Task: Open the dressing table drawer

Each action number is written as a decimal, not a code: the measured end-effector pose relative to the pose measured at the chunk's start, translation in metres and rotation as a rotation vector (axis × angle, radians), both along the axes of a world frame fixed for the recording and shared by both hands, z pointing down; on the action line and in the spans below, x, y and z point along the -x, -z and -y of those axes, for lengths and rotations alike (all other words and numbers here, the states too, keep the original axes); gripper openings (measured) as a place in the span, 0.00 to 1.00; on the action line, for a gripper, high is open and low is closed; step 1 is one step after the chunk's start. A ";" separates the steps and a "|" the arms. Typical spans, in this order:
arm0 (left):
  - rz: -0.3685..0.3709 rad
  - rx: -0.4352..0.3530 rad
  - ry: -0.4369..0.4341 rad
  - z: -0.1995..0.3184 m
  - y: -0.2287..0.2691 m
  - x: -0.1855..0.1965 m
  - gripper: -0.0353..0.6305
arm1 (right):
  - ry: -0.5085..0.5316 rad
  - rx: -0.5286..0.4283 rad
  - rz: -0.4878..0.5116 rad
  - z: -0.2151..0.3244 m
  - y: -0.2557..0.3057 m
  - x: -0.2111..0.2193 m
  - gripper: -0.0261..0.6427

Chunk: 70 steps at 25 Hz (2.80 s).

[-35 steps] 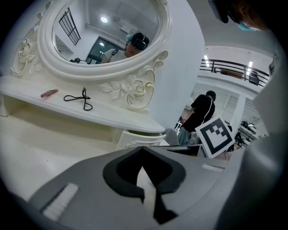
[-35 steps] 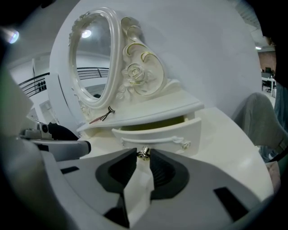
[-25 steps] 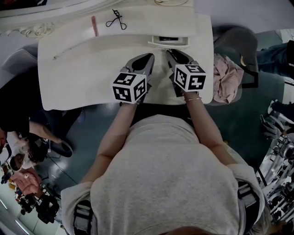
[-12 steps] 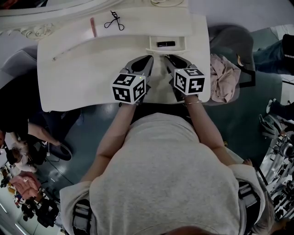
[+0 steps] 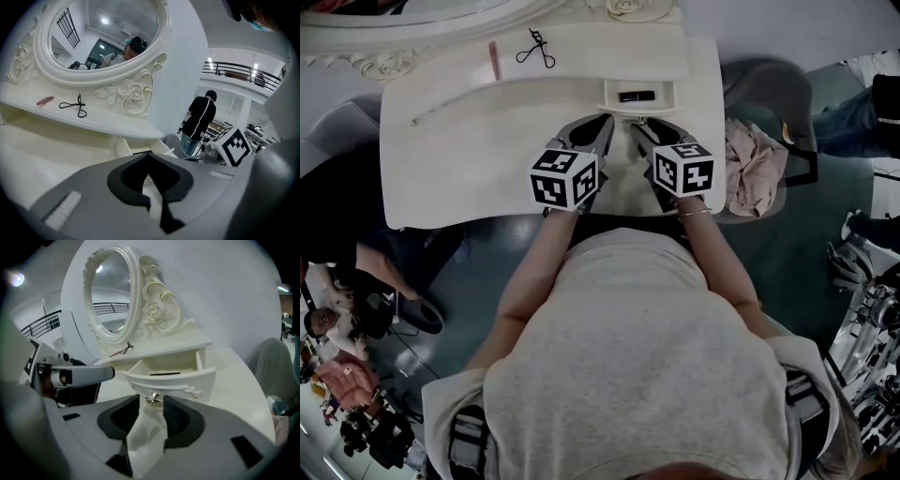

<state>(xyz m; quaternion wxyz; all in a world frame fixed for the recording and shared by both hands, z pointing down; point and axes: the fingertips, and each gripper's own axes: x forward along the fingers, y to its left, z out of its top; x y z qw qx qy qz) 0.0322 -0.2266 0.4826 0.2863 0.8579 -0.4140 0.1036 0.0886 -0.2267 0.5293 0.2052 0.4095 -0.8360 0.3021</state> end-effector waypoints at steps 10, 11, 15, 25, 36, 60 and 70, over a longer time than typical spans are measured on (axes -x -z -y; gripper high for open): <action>0.009 -0.030 0.010 0.007 0.011 0.000 0.06 | -0.012 -0.045 0.059 0.001 0.027 -0.008 0.23; 0.009 -0.036 0.007 0.008 0.013 0.000 0.06 | -0.009 -0.054 0.070 0.001 0.032 -0.007 0.23; 0.007 -0.056 -0.005 0.009 0.020 -0.002 0.06 | 0.037 -0.089 0.133 -0.002 0.050 0.006 0.23; -0.005 -0.101 -0.026 0.006 0.032 -0.009 0.06 | 0.037 -0.220 0.143 -0.008 0.090 0.004 0.09; 0.056 -0.139 -0.050 -0.005 0.034 -0.012 0.06 | 0.012 -0.261 0.136 -0.007 0.098 -0.003 0.05; 0.052 -0.175 -0.047 0.001 0.046 -0.018 0.06 | 0.040 -0.315 0.116 -0.002 0.116 -0.007 0.05; 0.066 -0.165 -0.063 -0.001 0.042 -0.021 0.06 | 0.053 -0.309 0.107 -0.004 0.114 -0.007 0.05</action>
